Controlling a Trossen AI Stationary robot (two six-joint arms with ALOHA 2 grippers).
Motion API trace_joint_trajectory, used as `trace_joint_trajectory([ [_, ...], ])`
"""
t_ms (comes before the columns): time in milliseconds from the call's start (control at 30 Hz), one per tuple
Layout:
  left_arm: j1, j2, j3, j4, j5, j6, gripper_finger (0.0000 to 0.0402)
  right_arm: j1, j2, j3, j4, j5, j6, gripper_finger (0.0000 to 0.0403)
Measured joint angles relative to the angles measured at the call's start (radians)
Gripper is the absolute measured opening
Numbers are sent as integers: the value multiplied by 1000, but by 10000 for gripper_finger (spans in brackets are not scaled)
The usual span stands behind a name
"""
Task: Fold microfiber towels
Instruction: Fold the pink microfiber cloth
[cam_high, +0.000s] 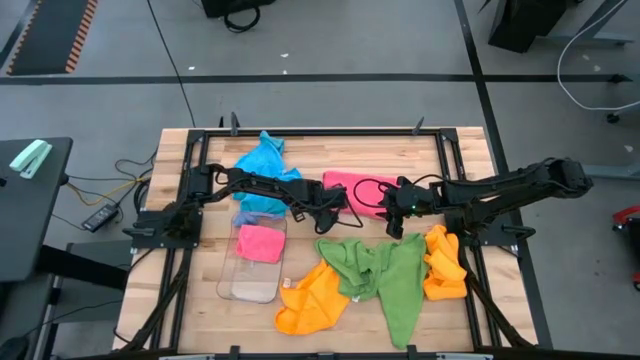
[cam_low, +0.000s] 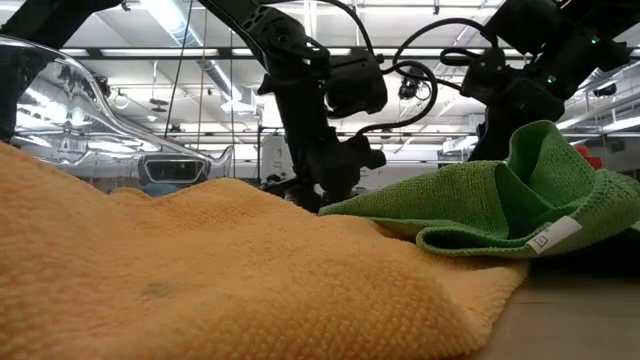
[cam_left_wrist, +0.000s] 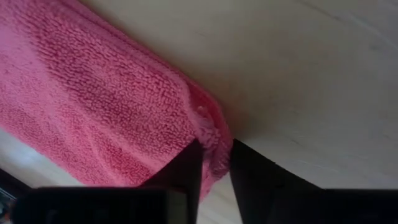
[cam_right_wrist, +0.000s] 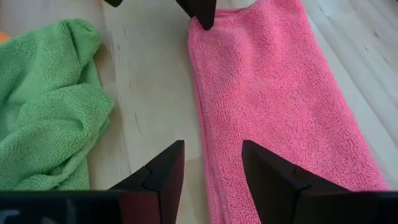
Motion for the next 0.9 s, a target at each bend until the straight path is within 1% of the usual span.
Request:
trace_joint_trajectory([
  [133, -2, 0, 0, -9, 0, -85, 25, 0, 0, 0, 0, 0, 4, 170],
  [200, -7, -8, 0, -57, 0, -114, 11, 0, 0, 0, 0, 0, 11, 170],
  [267, -13, -22, 0, -108, 0, -134, 13, 0, 0, 0, 1, 0, 13, 170],
  [367, -24, -53, 0, -222, 0, -162, 15, 0, 4, 0, 11, 0, 17, 170],
  [467, -37, -77, 1, -360, 0, -189, 9, 0, 15, 1, 19, 0, 21, 170],
  [567, -48, -97, 0, -450, 0, -224, 11, 0, 20, 1, 28, 0, 21, 170],
  [700, -65, -117, 0, -478, -13, -253, 24, 0, 21, 1, 40, 0, 21, 170],
  [800, -79, -136, 0, -512, -42, -246, 16, 0, 21, 1, 44, 0, 21, 170],
  [900, -83, -153, 1, -530, -47, -234, 9, 0, 21, 1, 49, 0, 21, 170],
])
